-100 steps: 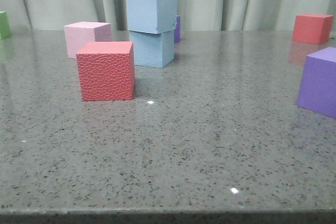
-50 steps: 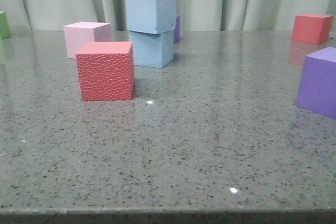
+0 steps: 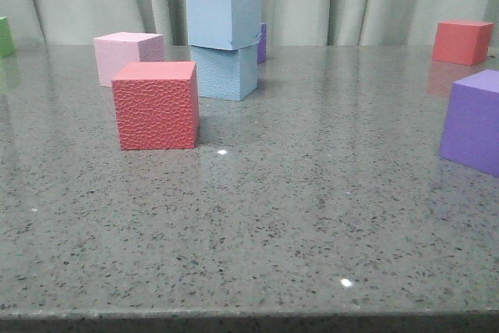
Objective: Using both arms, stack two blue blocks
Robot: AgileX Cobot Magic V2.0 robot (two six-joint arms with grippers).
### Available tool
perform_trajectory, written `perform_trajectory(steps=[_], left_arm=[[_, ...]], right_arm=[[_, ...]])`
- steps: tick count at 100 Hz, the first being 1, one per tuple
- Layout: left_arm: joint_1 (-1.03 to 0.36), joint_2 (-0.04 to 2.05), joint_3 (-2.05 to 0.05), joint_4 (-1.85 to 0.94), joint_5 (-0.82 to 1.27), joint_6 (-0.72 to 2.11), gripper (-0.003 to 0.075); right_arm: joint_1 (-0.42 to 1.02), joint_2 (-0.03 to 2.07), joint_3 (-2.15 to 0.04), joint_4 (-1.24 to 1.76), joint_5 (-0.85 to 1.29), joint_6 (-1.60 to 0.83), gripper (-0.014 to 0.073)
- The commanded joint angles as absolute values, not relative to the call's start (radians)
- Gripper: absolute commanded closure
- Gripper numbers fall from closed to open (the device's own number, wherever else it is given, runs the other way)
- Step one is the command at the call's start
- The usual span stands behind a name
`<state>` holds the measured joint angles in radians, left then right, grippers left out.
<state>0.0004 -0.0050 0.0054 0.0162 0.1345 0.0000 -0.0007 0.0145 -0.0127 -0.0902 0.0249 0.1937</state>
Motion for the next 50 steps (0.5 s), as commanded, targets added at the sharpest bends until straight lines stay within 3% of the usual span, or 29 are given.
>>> perform_trajectory(steps=[1, 50], left_arm=[[-0.003, -0.037, 0.007, 0.01, 0.058, 0.0, 0.0739], [-0.003, -0.037, 0.007, 0.01, 0.058, 0.0, 0.0739]], right_arm=[[-0.032, -0.007, -0.008, -0.087, -0.069, 0.186, 0.0707], [-0.042, -0.031, 0.007, -0.084, -0.007, 0.186, 0.0707]])
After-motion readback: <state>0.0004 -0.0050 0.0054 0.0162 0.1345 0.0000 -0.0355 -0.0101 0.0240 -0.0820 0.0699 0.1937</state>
